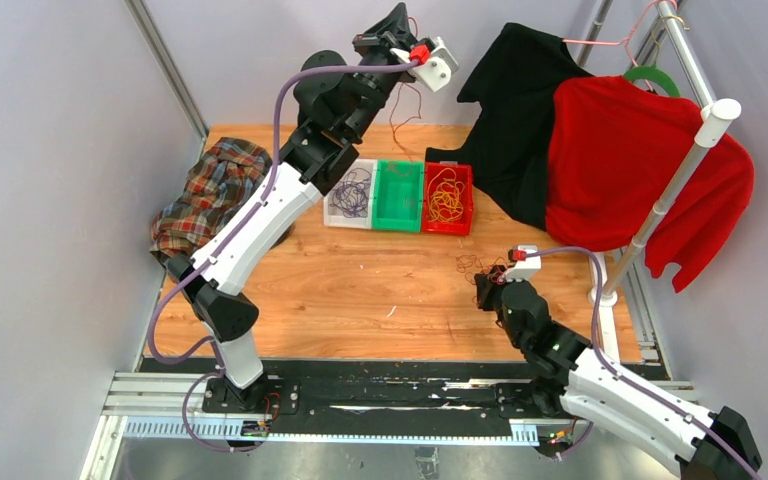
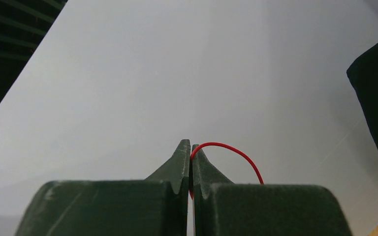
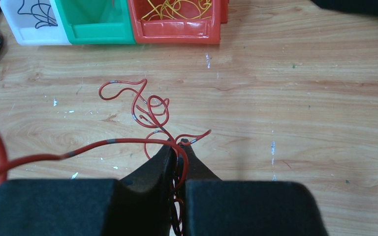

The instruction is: Untangle the cables

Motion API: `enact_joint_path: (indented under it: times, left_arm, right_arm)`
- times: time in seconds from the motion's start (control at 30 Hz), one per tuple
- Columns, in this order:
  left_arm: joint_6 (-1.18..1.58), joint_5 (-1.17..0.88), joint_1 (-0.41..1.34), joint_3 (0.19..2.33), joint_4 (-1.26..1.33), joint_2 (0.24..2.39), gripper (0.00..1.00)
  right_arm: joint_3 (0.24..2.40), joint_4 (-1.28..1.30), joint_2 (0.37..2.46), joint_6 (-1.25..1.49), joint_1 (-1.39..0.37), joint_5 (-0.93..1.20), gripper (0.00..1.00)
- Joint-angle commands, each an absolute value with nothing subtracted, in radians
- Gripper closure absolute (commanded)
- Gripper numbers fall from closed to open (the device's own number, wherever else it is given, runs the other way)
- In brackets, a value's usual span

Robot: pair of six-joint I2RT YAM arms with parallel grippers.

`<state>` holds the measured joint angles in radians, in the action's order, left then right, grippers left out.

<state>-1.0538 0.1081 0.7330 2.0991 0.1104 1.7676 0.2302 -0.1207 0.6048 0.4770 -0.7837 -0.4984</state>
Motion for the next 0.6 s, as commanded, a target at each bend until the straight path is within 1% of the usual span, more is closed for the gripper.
enact_joint_path:
  times: [0.0,0.13,0.37,0.57]
  left_arm:
    - [-1.057,0.117,0.72,2.082,0.181,1.774,0.99]
    - [-1.063,0.109,0.719,2.076,0.188,1.792,1.0]
    - [-1.043,0.107,0.718,2.144,0.187,1.829,0.99]
    - [-1.016,0.107,0.719,2.083,0.187,1.805,1.0]
  right_arm:
    - [0.209,-0.085,0.571,0.463,-0.774,-0.519,0.99]
    - [0.201,-0.06,0.542,0.463,-0.774,-0.528,0.99]
    - [0.19,-0.045,0.521,0.463,-0.775,-0.534,0.99]
    - [0.197,-0.046,0.524,0.463,-0.774,-0.53,0.99]
